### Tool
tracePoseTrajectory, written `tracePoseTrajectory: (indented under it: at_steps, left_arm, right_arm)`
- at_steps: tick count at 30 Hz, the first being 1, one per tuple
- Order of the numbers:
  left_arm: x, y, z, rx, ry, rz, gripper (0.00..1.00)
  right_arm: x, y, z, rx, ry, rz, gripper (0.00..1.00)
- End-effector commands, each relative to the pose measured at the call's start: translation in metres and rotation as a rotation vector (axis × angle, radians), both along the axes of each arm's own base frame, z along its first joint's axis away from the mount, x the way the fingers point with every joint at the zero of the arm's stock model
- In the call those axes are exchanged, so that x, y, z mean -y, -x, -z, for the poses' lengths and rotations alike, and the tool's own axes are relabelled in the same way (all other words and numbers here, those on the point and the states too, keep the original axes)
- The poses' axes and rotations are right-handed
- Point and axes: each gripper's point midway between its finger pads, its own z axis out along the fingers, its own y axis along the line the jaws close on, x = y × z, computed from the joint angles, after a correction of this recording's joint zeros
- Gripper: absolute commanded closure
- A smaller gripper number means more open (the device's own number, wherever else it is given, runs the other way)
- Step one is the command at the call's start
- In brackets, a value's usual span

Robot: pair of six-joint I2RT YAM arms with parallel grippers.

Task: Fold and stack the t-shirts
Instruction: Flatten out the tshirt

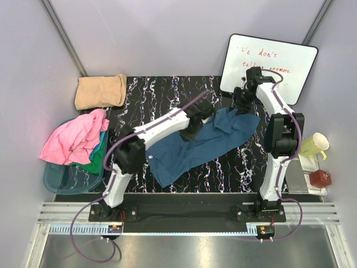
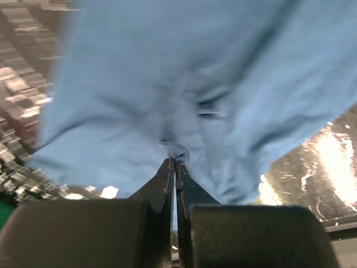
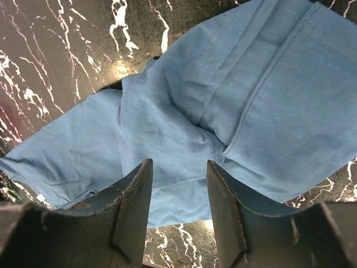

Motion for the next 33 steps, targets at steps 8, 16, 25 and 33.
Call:
tracePoseTrajectory:
  at_steps: [8,16,25,33]
  left_arm:
    - [-0.132,-0.081,-0.065,0.223,-0.108,-0.346,1.0]
    - [-0.17,-0.116,-0.058,0.201,-0.134,-0.43,1.0]
    - [-0.168,-0.115,-0.042,0.164,-0.146,-0.419,1.0]
    - [-0.174,-0.116,-0.039,0.148,-0.144,-0.435,1.0]
  right_arm:
    - [-0.023,0.024,-0.01,-0.025,-0.146,-0.071,0.39]
    - [-0.025,0.039,-0.01,-0.027,-0.157,-0.101,0.35]
    - [-0.054,0.023,-0.017,0.055,-0.208,-0.18,0.25]
    - [-0.077,0.012,-0.013,0.019,-0.363,-0.119,0.17]
